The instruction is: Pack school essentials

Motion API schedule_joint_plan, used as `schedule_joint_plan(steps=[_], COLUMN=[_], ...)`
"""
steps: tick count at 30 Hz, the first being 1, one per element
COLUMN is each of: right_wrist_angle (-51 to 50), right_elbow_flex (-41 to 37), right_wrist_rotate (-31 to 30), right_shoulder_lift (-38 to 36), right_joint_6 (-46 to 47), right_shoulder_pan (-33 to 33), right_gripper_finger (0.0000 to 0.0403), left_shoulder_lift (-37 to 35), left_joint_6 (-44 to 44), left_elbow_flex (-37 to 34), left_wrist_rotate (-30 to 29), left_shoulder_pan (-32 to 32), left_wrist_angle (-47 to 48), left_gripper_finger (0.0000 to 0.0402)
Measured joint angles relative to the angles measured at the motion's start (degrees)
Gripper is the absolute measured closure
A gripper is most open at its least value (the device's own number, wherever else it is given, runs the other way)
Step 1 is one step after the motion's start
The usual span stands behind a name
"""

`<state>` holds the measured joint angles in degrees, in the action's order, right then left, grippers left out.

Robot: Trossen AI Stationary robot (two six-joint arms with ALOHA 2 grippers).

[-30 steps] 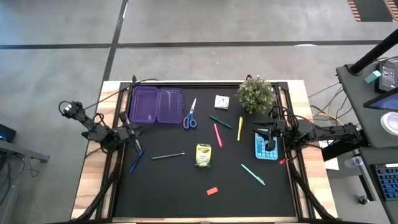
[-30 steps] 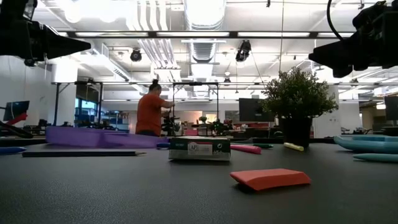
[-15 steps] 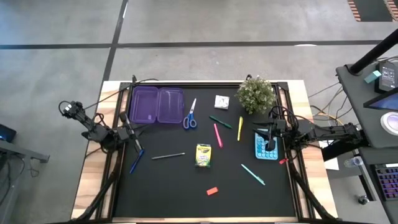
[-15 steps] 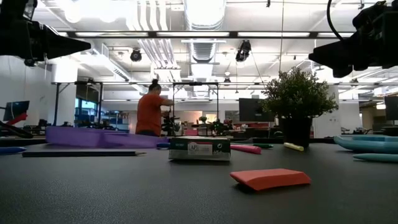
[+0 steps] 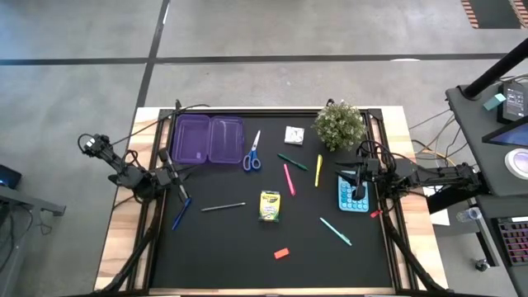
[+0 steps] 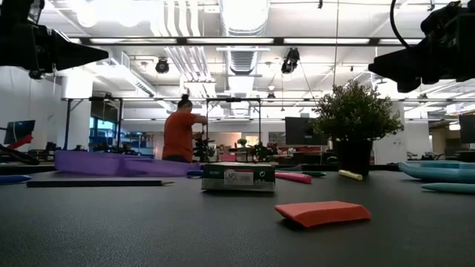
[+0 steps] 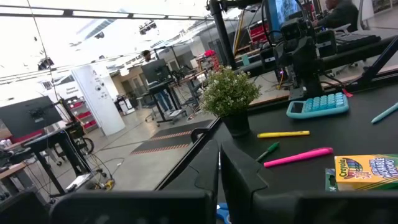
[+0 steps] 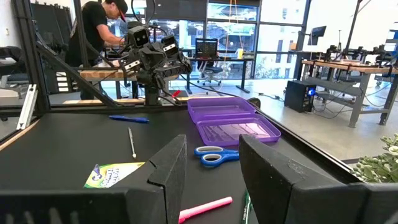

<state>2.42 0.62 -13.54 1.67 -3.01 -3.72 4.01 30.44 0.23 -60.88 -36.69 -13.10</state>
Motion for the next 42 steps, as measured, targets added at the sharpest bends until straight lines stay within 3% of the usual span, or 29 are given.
schedule_joint_plan(steps=[13, 15, 18, 20, 22, 26, 33, 42], right_wrist_angle=[0.1, 0.2, 0.4, 0.9, 1.9, 2.2, 3.9, 8.3], right_elbow_flex=[0.0, 0.0, 0.0, 0.0, 0.0, 0.0, 0.0, 0.0], right_wrist_rotate=[0.0, 0.1, 0.3, 0.0, -0.1, -0.1, -0.1, -2.0], right_shoulder_lift=[0.0, 0.0, 0.0, 0.0, 0.0, 0.0, 0.0, 0.0], right_joint_6=[0.1, 5.8, 21.6, 26.1, 25.3, 25.0, 19.5, 15.1], right_shoulder_pan=[0.0, 0.0, 0.0, 0.0, 0.0, 0.0, 0.0, 0.0], right_gripper_finger=[0.0266, 0.0266, 0.0266, 0.0266, 0.0266, 0.0266, 0.0266, 0.0266], left_shoulder_lift=[0.0, 0.0, 0.0, 0.0, 0.0, 0.0, 0.1, 0.2], left_joint_6=[0.0, 0.0, 0.0, 0.4, 1.3, -8.8, -16.8, -11.8], left_elbow_flex=[0.0, 0.0, 0.0, 0.0, 0.0, 0.0, 0.0, 0.4], left_wrist_rotate=[0.0, 0.0, 0.0, 0.0, 0.6, 7.8, 13.8, 13.9], left_shoulder_pan=[0.0, 0.0, 0.0, 0.0, 0.0, 0.0, 0.0, 0.0], left_wrist_angle=[0.0, 0.0, 0.0, 0.0, -0.3, -3.1, -18.2, -33.9], left_gripper_finger=[0.0402, 0.0402, 0.0402, 0.0402, 0.0402, 0.0402, 0.0402, 0.0402])
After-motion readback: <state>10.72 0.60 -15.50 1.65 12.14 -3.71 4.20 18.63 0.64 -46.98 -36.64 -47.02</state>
